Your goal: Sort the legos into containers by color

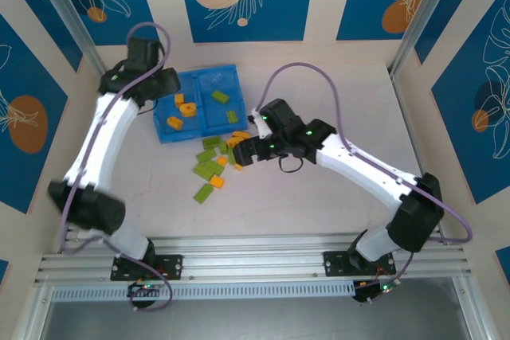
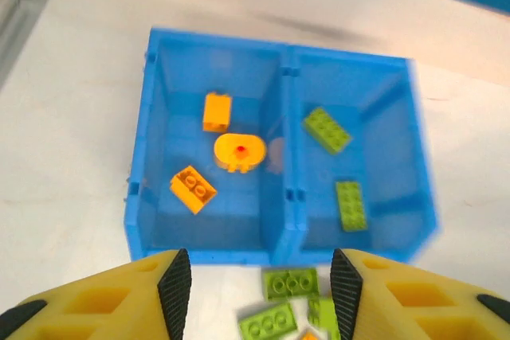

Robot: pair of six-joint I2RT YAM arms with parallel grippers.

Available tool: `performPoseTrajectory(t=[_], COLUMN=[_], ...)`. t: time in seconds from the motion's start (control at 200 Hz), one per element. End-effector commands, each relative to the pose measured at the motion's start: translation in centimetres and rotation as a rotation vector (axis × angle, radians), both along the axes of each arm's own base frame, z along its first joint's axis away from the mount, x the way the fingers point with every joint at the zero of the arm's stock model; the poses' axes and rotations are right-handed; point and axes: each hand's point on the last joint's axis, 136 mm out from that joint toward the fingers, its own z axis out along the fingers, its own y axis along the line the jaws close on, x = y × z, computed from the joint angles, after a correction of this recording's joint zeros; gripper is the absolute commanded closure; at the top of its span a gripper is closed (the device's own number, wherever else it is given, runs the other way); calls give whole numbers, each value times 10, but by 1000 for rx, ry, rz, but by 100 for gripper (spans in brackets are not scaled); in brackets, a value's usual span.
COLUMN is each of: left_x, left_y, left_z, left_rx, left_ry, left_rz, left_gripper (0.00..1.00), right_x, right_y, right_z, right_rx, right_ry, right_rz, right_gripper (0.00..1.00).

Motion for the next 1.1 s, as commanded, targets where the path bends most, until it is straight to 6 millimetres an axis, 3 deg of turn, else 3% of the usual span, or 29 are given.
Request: performPoseTrajectory(t=[0.0, 0.09, 0.185, 0.345, 0.455, 0.525, 0.675, 0.82, 0.97, 1.095], left_x=[-56, -97, -136, -201, -249, -259, -280, -276, -281, -285], left_y=[-6, -1, 2, -15, -34, -36, -46, -43, -41, -37], left_z=[-3, 3, 1, -29, -50, -54, -44, -28, -31, -35], left_rx=[190, 278, 363, 402, 355, 302, 192, 122, 56, 67], left_ry=[19, -43, -96, -83, -71, -74, -133, -183, -164, -177], left_rz=[-242, -361, -489, -809, -1063, -1043, -1064, -939, -882, -864], left_gripper=[47, 45, 44, 36, 29, 27, 20, 7, 3, 0], right_x=[-15, -25, -25, -18, -29, -42, -57, -59, -50, -47], right_y=[24, 45, 50, 66, 71, 82, 102, 116, 131, 120], right_z=[-13, -33, -57, -89, -112, -123, -150, -161, -171, -188], right_rx=[-82, -146, -202, -120, -146, -153, -190, -264, -283, -406], right_ry=[17, 53, 186, 351, 441, 482, 549, 532, 507, 450], right_rz=[82, 110, -20, -314, -487, -555, -684, -754, -799, -847], right_gripper=[5, 5, 4, 4, 4, 2, 0, 2, 8, 22])
